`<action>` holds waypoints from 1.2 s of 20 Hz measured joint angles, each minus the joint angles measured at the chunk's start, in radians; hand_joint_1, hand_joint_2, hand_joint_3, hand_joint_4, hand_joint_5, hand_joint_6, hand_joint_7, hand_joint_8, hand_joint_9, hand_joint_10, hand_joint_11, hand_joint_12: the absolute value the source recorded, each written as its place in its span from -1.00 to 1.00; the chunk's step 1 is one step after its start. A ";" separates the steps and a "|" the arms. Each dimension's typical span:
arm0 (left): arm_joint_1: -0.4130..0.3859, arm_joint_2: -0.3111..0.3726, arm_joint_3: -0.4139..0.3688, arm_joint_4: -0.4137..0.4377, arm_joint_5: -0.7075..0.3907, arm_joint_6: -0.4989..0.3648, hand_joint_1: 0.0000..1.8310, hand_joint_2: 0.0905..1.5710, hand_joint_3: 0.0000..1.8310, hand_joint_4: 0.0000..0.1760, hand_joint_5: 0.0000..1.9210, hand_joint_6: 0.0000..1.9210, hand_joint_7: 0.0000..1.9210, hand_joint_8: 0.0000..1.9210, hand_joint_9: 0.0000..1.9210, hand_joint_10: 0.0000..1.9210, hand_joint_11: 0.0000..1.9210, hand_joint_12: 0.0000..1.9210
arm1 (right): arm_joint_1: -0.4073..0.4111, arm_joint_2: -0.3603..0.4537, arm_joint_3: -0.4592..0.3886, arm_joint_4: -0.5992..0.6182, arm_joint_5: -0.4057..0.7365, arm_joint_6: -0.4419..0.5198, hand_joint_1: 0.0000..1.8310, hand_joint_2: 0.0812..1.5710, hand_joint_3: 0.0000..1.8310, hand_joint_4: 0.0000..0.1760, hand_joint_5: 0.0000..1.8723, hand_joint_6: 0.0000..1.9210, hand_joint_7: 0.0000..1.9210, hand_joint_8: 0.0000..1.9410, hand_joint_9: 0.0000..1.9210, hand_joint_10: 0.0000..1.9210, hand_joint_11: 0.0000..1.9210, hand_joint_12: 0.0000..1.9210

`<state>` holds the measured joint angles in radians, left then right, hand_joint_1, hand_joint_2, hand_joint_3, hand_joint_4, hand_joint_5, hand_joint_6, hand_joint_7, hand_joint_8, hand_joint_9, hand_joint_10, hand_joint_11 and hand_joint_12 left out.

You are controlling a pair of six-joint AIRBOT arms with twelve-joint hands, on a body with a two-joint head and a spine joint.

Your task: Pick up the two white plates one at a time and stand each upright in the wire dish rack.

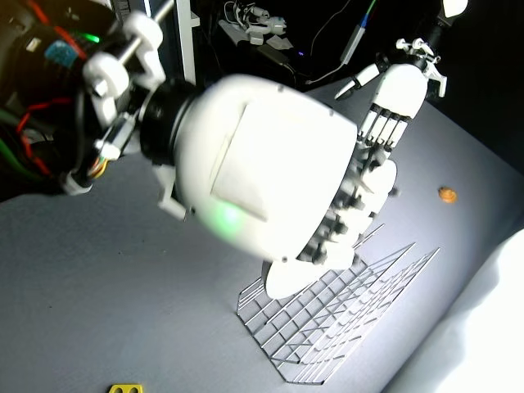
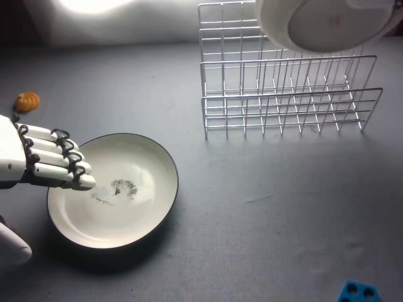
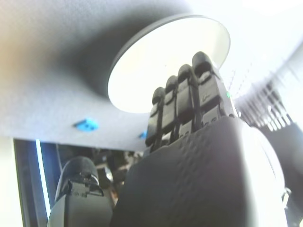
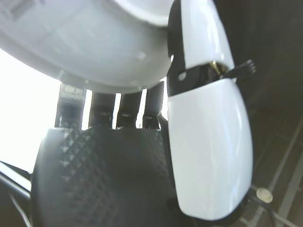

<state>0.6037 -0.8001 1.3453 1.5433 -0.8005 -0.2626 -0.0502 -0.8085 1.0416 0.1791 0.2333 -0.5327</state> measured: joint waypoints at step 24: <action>0.031 -0.032 0.038 -0.001 0.045 0.030 -1.00 0.28 -1.00 -1.00 -0.90 -1.00 -0.89 -1.00 -0.90 -1.00 -1.00 -0.76 | 0.066 -0.164 0.228 -0.327 -0.187 0.414 0.51 0.36 -1.00 -1.00 -0.04 0.11 0.09 -0.17 0.05 0.10 -0.14 0.14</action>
<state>0.6346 -0.8326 1.3834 1.5425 -0.7559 -0.2325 0.0154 -0.9726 1.2697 -0.1482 0.0460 -0.1188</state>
